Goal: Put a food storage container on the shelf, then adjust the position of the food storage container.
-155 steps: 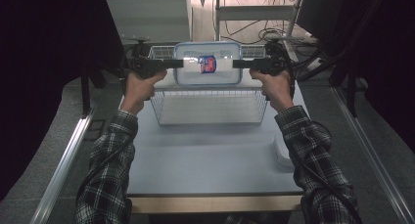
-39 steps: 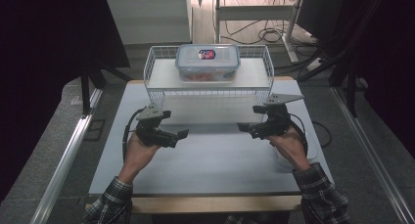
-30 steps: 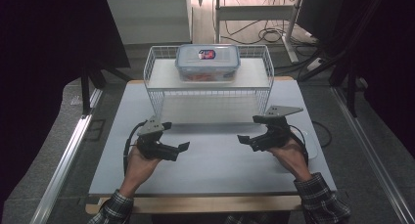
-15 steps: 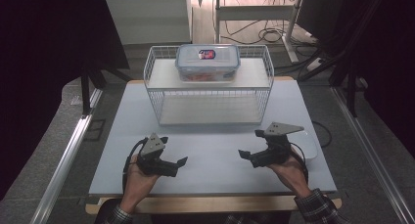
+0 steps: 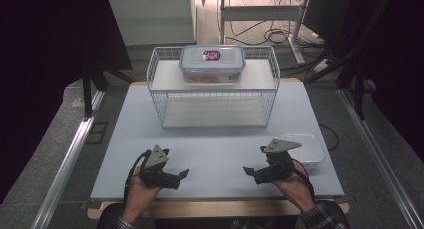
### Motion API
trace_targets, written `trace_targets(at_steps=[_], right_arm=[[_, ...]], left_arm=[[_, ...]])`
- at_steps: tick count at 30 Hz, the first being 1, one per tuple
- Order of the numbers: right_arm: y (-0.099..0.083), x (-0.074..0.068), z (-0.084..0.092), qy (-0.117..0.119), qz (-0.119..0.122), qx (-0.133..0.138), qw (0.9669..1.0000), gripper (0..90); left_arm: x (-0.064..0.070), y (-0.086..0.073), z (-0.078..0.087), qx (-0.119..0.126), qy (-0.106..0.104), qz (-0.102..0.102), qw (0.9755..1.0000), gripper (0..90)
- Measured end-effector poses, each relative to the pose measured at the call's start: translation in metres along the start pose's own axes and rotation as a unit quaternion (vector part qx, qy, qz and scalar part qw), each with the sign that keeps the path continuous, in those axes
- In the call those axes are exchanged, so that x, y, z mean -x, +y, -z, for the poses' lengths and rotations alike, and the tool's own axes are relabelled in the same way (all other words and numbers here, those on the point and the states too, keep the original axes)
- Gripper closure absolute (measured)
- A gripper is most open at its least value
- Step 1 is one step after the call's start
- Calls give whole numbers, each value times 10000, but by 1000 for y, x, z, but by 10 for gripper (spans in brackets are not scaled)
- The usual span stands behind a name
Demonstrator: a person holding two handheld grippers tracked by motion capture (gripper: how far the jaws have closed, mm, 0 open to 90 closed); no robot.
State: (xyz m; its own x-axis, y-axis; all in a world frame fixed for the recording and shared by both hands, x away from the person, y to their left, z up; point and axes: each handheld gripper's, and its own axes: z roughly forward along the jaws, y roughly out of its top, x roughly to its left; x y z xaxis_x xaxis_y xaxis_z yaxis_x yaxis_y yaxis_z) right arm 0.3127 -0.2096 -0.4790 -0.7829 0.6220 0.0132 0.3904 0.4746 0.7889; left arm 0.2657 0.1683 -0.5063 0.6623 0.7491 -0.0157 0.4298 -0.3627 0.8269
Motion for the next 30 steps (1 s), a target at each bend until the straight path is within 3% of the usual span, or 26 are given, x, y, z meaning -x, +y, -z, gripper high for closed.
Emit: trace_targets(at_steps=[3,4,5,9,10,11,13,14,16,19,20,22,27,30], right_arm=[[2,5,4,-364,-222,157,9990,0],[2,5,4,-364,-222,157,9990,0],[3,11,10,-425,-441,278,9977,0],[3,21,17,-576,-534,262,9966,0],[2,28,22,-773,-591,229,9950,68],[2,28,22,-773,-591,229,9950,68],[0,38,32,-1070,-702,130,9917,211],[-2,42,35,-1125,-737,124,9908,280],[-3,46,39,-1188,-784,110,9898,325],[-9,59,51,-1360,-896,91,9866,505],[-12,68,59,-1456,-933,58,9849,604],[-14,72,62,-1496,-964,52,9840,633],[-27,92,81,-1885,-1070,20,9762,844],[-32,100,89,-2003,-1148,28,9730,893]], left_arm=[[-1,-1,0,1,21,-14,10000,17],[-1,-1,0,1,21,-14,10000,17],[-2,-2,-1,-13,11,12,10000,17],[-4,-3,-1,-33,14,29,10000,18],[-5,-3,-1,-29,20,43,10000,18],[-5,-3,-1,-29,20,43,10000,18],[-6,-4,-1,-51,15,58,10000,19],[-6,-5,-1,-65,20,60,10000,19],[-7,-5,-1,-74,21,66,9999,20],[-8,-6,-2,-77,15,94,9999,21],[-10,-6,-1,-73,17,123,9999,21],[-10,-6,-1,-71,16,133,9999,22],[-12,-7,-1,-75,30,179,9998,24],[-13,-7,-1,-81,36,179,9998,26]])
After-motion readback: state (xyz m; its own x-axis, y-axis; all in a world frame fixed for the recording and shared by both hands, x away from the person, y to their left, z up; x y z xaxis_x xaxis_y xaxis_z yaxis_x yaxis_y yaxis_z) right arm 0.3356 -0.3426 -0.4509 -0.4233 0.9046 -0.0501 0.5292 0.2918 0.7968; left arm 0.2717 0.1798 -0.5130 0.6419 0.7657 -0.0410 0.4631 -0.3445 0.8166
